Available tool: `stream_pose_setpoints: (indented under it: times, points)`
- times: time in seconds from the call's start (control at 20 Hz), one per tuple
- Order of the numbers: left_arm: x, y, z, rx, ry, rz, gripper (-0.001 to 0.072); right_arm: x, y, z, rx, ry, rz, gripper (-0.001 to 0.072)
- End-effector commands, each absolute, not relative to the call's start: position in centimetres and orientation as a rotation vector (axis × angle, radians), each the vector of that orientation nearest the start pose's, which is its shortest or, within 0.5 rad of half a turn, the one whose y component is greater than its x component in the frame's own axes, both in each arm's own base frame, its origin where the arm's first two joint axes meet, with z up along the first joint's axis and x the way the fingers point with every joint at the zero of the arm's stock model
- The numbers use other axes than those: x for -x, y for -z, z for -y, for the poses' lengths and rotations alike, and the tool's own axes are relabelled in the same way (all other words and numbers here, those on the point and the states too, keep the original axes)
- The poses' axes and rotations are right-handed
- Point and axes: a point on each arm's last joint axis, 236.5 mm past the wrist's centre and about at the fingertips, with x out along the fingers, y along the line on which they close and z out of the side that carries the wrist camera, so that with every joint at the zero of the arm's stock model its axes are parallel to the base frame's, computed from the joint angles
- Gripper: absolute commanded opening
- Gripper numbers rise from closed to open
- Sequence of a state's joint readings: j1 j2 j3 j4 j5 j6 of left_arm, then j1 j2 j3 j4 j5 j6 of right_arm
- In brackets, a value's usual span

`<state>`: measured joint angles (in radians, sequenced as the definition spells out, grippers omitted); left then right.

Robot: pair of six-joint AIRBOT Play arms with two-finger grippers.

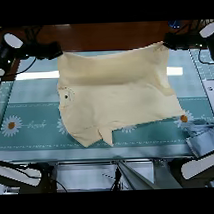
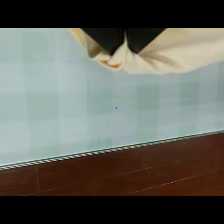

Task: Fold the shirts.

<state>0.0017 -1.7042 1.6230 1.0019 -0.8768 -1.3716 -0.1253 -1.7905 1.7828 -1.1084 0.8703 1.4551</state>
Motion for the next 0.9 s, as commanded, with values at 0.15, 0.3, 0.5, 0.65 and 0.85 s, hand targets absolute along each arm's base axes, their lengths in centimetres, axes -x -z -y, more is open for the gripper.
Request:
stream_pose_setpoints:
  times: [0.15,0.3,0.5,0.65,0.85]
  points:
    - [-51.9,2.1,11.0,0.424,0.349,-1.196,0.0345,-58.3,-1.7,-2.6,-0.389,-0.177,-0.970,0.0294]
    - [-50.1,-1.2,8.2,0.390,0.354,-1.242,0.0481,-56.9,-6.3,-0.6,-0.328,-0.181,-0.924,0.0396]
    - [-43.7,-6.3,4.0,0.422,0.346,-1.389,0.0481,-49.1,-10.9,7.3,-0.110,-0.051,-1.046,0.0397]
    - [-38.7,-7.1,4.5,0.396,0.395,-1.460,0.0481,-42.6,-11.0,12.0,-0.149,0.043,-1.219,0.0443]
    - [-31.0,-2.8,5.7,0.437,0.389,-1.537,0.0482,-38.7,-10.1,13.2,-0.325,-0.007,-1.303,0.0492]
